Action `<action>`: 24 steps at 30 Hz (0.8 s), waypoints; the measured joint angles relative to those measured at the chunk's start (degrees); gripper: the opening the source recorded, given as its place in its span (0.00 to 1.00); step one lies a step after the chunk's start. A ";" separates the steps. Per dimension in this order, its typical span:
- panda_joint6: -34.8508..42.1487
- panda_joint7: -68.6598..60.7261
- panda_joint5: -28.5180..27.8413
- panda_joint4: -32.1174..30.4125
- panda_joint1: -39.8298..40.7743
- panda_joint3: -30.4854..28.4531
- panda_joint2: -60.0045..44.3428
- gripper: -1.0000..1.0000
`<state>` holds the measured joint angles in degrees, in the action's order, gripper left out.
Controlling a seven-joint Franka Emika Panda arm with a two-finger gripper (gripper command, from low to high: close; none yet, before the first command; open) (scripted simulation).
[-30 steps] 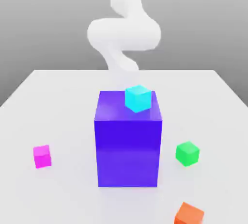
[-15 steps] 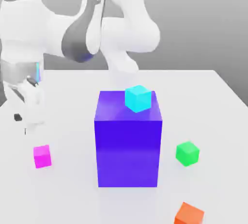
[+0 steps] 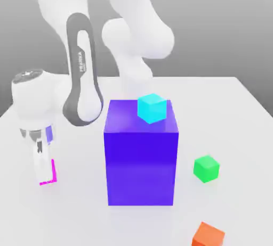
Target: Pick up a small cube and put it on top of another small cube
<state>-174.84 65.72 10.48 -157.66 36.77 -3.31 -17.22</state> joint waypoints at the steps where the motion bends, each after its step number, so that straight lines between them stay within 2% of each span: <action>1: -0.52 -0.13 0.13 0.13 0.41 0.43 -0.65 0.00; 7: 7.25 4.17 -5.47 -1.86 -2.56 -3.89 9.12 0.00; 10: 10.40 5.92 -8.88 -1.93 -3.26 -3.86 14.12 0.00; 18: 12.47 -4.78 -12.05 -0.37 -20.08 3.46 22.13 0.00; 24: 14.10 -13.82 -14.07 -0.19 -30.50 11.35 26.74 0.00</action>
<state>-160.74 51.90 -3.59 -157.84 6.27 8.04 9.52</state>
